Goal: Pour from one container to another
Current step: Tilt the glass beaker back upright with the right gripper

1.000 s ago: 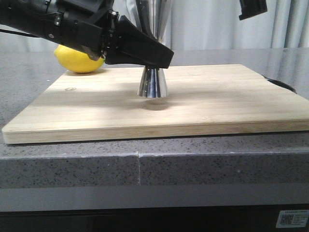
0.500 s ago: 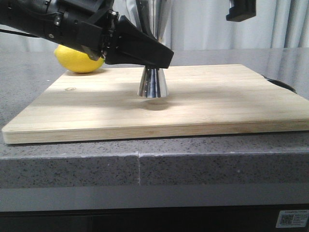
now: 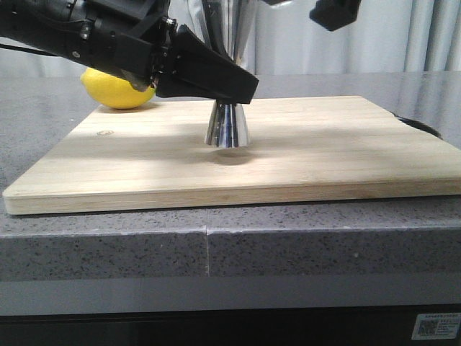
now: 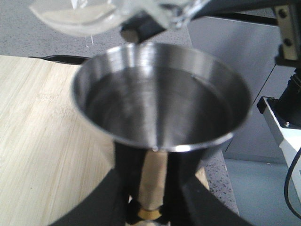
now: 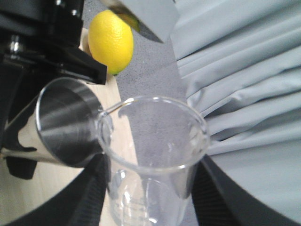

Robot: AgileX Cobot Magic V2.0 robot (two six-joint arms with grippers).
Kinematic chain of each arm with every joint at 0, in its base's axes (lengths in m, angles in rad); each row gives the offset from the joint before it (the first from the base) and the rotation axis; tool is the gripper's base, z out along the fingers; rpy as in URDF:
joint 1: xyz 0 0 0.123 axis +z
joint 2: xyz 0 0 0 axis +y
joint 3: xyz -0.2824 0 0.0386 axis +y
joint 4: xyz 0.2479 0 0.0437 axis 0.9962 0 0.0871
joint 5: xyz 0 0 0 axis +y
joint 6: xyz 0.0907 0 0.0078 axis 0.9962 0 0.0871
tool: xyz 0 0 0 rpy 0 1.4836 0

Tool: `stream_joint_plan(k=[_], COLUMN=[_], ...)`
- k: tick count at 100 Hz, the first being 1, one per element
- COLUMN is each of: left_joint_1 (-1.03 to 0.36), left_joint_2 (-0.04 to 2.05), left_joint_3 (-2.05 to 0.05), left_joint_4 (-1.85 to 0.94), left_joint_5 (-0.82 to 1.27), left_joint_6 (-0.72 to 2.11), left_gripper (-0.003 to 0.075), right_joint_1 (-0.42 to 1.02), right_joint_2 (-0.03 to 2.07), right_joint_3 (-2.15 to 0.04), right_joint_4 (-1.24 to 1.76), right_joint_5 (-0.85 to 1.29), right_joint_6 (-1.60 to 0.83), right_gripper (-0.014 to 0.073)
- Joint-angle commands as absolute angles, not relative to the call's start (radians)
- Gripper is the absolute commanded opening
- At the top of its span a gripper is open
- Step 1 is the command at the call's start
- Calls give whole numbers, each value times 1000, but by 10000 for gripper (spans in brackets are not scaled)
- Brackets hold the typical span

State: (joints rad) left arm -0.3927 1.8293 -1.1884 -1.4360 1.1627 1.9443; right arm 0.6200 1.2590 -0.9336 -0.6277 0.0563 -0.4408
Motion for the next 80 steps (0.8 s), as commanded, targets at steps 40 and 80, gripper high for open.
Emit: stream_joint_plan(k=[40,80], left_joint_1=[-402,-402], left_joint_2=[1772,1772], left_joint_3=[-1217,-1217], left_joint_4=[-1518,-1518], left_joint_5=[1269,1269], left_joint_6=[1938,1938], left_gripper=[-19,-19], right_joint_1=[358,348], right_joint_2=[1106,1096], right_joint_3=[-965,-799], right_joint_4=[55,146], right_joint_5=[-20,-182], right_joint_6=[-434,-434], right_gripper=[163,163])
